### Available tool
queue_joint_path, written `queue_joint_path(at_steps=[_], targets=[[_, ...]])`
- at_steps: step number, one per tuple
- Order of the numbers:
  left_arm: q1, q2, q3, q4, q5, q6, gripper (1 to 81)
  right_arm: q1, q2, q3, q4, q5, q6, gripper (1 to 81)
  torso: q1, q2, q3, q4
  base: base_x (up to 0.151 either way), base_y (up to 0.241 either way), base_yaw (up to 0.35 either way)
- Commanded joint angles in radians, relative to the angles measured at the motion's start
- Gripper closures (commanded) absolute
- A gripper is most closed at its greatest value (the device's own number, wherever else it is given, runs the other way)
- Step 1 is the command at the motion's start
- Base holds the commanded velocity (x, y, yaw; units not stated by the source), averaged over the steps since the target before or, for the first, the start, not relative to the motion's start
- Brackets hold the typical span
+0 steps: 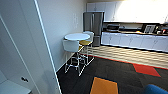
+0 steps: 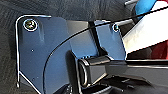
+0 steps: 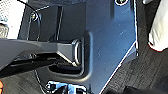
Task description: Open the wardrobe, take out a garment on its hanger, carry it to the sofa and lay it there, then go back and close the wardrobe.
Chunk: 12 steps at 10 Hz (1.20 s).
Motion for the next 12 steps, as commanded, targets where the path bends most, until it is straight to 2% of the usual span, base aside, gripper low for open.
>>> queue_joint_path(at_steps=[1, 12], targets=[[-0.036, -0.01, -0.001, 0.011, 0.023, -0.001, 1.0, 0.028, -0.005, 0.001, -0.01, -0.058, 0.004, 1.0, 0.0, 0.0, 0.0, 0.0, 0.0, 0.0, 0.299], [-0.041, 0.001, -0.001, 0.011, 0.023, -0.003, 1.0, 0.017, 0.007, -0.018, -0.01, -0.055, 0.004, 1.0, 0.0, 0.0, 0.0, 0.0, 0.0, 0.0, 0.3]])
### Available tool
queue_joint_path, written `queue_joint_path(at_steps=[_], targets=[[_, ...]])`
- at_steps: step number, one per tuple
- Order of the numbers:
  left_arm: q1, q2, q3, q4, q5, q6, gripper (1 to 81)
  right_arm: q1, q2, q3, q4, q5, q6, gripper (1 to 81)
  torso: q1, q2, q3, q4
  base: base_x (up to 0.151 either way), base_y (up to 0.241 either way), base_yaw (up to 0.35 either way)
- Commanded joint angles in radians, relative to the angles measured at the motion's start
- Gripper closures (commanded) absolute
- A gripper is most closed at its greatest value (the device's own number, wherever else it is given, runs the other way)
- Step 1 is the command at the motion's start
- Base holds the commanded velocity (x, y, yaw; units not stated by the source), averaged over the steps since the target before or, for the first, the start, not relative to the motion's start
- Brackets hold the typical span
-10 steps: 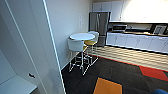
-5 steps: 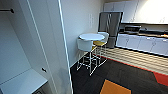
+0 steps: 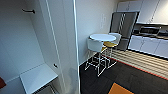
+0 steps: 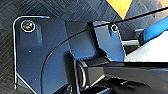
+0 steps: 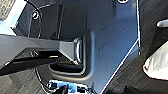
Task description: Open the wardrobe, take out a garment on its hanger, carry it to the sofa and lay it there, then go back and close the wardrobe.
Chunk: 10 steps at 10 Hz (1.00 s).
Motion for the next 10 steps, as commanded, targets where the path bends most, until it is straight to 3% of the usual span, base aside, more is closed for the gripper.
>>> queue_joint_path(at_steps=[1, 10], targets=[[-0.036, -0.007, 0.002, 0.01, 0.023, -0.003, 1.0, 0.024, -0.009, -0.005, -0.006, -0.053, 0.003, 1.0, 0.0, 0.0, 0.0, 0.0, 0.0, 0.0, 0.301], [-0.036, -0.001, 0.003, 0.009, 0.023, -0.003, 1.0, 0.023, 0.005, -0.023, -0.008, -0.053, 0.003, 1.0, 0.0, 0.0, 0.0, 0.0, 0.0, 0.0, 0.301]])
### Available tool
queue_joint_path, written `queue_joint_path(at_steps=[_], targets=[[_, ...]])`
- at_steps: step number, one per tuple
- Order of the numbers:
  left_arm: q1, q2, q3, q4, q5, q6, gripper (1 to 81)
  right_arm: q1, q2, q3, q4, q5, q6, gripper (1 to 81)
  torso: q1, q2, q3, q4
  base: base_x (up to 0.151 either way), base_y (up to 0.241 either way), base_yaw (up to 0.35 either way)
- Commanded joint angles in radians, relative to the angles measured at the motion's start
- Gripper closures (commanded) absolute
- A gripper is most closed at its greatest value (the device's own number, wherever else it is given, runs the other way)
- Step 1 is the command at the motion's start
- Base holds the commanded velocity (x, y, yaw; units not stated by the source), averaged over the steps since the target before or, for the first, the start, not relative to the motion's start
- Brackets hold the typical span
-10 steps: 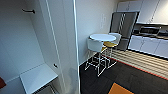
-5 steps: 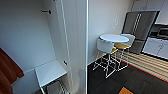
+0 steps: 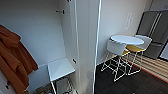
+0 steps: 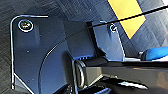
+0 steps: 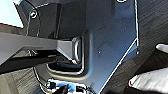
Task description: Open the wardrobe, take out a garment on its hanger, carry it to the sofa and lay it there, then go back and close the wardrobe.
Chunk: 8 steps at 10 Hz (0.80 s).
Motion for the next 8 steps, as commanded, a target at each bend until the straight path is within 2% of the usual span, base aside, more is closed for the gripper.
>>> queue_joint_path(at_steps=[1, 8], targets=[[-0.038, -0.007, 0.005, 0.009, 0.023, -0.003, 1.0, 0.023, -0.005, -0.001, -0.008, -0.054, 0.003, 1.0, 0.0, 0.0, 0.0, 0.0, 0.0, 0.0, 0.299], [-0.038, -0.002, 0.008, 0.009, 0.023, -0.003, 1.0, 0.022, -0.002, -0.001, -0.009, -0.052, 0.003, 1.0, 0.0, 0.0, 0.0, 0.0, 0.0, 0.0, 0.271]])
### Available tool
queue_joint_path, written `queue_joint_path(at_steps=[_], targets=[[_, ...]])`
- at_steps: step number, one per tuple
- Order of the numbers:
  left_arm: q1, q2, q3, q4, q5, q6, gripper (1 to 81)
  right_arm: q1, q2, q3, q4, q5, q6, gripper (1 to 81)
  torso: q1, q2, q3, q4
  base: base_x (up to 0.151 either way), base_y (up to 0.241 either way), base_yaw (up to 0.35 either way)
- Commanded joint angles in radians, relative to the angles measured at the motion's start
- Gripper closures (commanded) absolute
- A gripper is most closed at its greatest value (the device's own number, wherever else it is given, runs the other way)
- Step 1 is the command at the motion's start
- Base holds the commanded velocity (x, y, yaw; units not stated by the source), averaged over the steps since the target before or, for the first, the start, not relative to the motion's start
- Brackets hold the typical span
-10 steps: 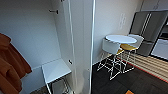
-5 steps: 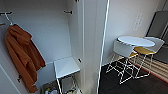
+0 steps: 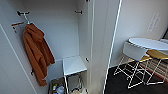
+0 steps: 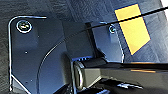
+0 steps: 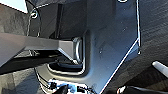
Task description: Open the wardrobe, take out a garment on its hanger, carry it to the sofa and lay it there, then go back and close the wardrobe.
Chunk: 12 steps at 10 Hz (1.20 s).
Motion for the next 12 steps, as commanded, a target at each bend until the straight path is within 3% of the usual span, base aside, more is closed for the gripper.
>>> queue_joint_path(at_steps=[1, 12], targets=[[-0.035, -0.009, 0.008, 0.009, 0.023, -0.003, 1.0, 0.023, -0.01, 0.004, -0.01, -0.052, 0.003, 1.0, 0.0, 0.0, 0.0, 0.0, 0.0, 0.0, 0.257], [-0.033, -0.006, 0.011, 0.009, 0.022, -0.004, 1.0, 0.022, -0.007, -0.003, -0.014, -0.049, 0.003, 1.0, 0.0, 0.0, 0.0, 0.0, 0.0, 0.0, 0.185]])
